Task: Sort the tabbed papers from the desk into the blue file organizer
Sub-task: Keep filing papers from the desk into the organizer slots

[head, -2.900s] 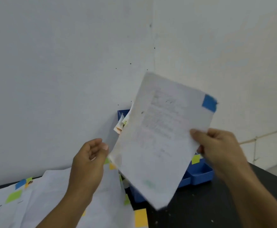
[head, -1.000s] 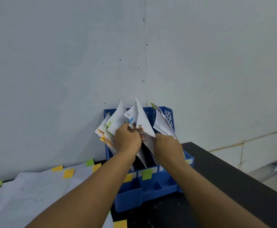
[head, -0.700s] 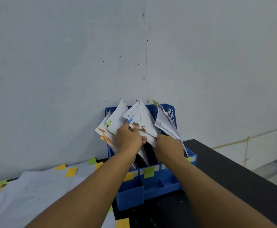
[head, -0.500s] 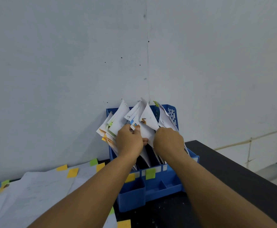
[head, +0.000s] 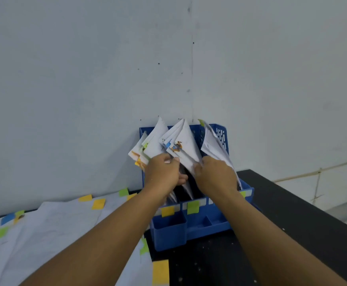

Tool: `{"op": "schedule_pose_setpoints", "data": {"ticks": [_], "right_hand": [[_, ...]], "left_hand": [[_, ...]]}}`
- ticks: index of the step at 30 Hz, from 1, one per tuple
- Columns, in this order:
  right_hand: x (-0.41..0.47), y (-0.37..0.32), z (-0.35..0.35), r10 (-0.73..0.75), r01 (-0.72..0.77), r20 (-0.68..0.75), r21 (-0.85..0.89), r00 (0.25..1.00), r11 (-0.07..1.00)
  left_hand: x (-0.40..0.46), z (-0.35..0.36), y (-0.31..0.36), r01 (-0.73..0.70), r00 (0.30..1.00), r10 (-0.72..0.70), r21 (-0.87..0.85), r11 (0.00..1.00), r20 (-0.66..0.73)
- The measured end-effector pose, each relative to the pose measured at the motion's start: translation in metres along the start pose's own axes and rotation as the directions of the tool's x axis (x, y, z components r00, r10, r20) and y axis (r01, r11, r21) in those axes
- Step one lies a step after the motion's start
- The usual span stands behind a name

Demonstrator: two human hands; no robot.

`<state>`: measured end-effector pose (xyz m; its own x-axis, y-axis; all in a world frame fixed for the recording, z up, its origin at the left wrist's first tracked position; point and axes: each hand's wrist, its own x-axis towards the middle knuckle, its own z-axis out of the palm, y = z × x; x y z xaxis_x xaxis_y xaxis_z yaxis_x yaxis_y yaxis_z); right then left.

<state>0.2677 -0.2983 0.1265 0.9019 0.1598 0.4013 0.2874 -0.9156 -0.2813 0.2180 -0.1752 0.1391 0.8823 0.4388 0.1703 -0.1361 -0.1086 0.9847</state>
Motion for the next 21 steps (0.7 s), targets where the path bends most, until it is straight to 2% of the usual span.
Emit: {"op": "schedule_pose_setpoints", "data": {"ticks": [3,6,9,15,21], "right_hand": [[-0.029,-0.006,0.005,-0.012,0.035,-0.153,0.154,0.988,0.987],[-0.057,-0.026,0.017,-0.093,0.158,-0.247,0.261,0.965,0.952],[-0.085,-0.058,0.030,-0.187,0.279,-0.280,0.340,0.942,0.898],[-0.129,-0.122,0.070,-0.314,0.313,-0.071,0.433,0.947,0.845],[-0.162,-0.162,0.108,-0.440,0.338,0.173,0.419,0.881,0.843]], "left_hand": [[-0.022,-0.033,-0.009,-0.037,0.999,0.038,0.109,0.993,-0.008],[-0.048,-0.073,-0.025,-0.078,0.996,0.086,0.211,0.974,-0.028],[-0.071,-0.115,-0.045,-0.062,0.990,0.097,0.306,0.950,-0.101],[-0.105,-0.201,-0.089,0.066,0.964,0.072,0.491,0.869,-0.257],[-0.131,-0.267,-0.114,0.180,0.919,0.117,0.662,0.727,-0.377]]}}
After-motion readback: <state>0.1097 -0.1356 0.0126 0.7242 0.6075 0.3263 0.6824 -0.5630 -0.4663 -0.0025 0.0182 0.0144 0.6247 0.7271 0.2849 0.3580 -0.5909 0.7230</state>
